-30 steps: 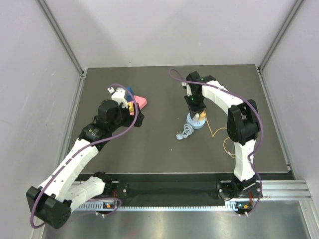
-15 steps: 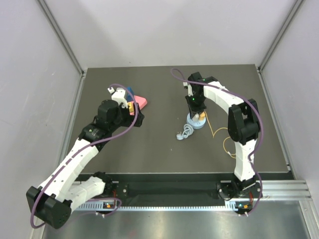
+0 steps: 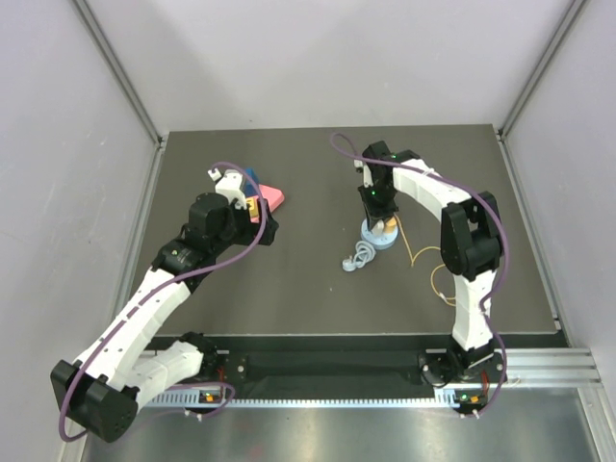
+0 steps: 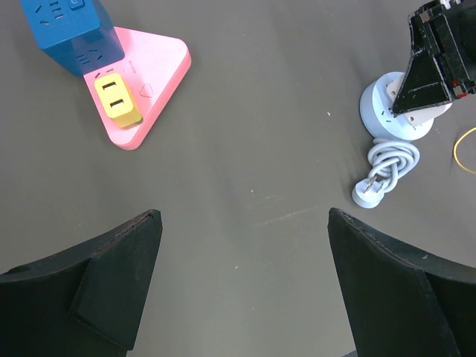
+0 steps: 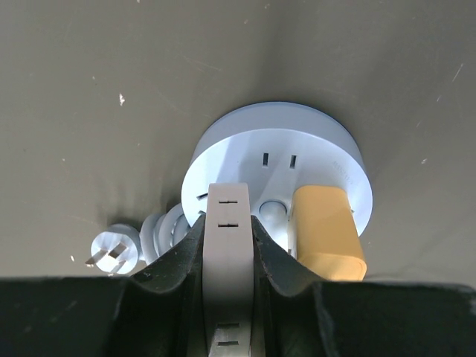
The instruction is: Insert the plug
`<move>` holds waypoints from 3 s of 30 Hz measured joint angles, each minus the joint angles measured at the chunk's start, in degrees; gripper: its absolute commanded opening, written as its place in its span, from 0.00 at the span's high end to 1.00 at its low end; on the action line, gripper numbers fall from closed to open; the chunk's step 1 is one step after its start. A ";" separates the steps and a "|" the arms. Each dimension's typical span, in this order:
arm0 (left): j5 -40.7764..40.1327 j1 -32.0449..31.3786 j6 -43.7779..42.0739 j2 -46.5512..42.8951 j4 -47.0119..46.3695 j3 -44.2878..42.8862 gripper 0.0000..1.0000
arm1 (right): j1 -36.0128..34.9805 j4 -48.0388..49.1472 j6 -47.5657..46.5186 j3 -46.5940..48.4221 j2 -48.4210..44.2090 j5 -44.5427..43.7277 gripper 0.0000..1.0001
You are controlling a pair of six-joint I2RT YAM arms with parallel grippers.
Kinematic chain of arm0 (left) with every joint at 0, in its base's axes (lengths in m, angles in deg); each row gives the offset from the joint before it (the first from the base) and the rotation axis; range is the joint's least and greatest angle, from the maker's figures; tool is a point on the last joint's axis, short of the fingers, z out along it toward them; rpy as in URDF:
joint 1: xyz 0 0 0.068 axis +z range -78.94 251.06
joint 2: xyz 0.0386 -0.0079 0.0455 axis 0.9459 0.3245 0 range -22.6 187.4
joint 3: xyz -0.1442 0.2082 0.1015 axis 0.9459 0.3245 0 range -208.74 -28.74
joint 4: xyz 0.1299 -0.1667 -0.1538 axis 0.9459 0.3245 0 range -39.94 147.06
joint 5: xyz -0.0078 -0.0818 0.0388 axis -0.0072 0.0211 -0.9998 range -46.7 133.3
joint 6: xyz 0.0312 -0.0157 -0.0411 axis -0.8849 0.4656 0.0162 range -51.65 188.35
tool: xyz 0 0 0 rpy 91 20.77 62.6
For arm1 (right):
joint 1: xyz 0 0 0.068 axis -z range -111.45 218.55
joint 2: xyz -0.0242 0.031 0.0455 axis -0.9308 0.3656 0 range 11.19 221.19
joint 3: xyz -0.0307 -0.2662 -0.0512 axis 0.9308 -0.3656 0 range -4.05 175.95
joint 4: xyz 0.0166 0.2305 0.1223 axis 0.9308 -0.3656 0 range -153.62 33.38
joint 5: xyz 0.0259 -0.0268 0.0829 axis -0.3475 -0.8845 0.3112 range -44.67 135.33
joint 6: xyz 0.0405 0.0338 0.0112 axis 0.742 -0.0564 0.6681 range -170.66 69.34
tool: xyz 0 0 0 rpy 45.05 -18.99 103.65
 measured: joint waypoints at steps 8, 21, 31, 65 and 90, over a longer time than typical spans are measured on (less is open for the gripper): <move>-0.02 0.00 0.00 -0.02 0.00 0.00 0.03 | -0.98 1.62 0.79 -1.75 -0.87 -1.97 1.00; -0.04 0.00 0.00 0.00 0.00 0.00 0.03 | -2.25 6.01 1.90 -5.70 -2.21 -5.62 1.00; -0.04 0.00 0.00 0.00 -0.02 0.00 0.03 | -3.06 5.20 1.97 -4.72 -1.57 -6.95 1.00; -0.59 0.00 1.55 2.03 0.61 -2.67 0.03 | -3.61 5.33 4.37 -0.22 -0.59 -8.44 0.57; 1.88 0.00 4.85 1.86 1.14 -3.02 0.04 | -3.17 7.48 3.21 -9.09 -6.23 -7.50 0.67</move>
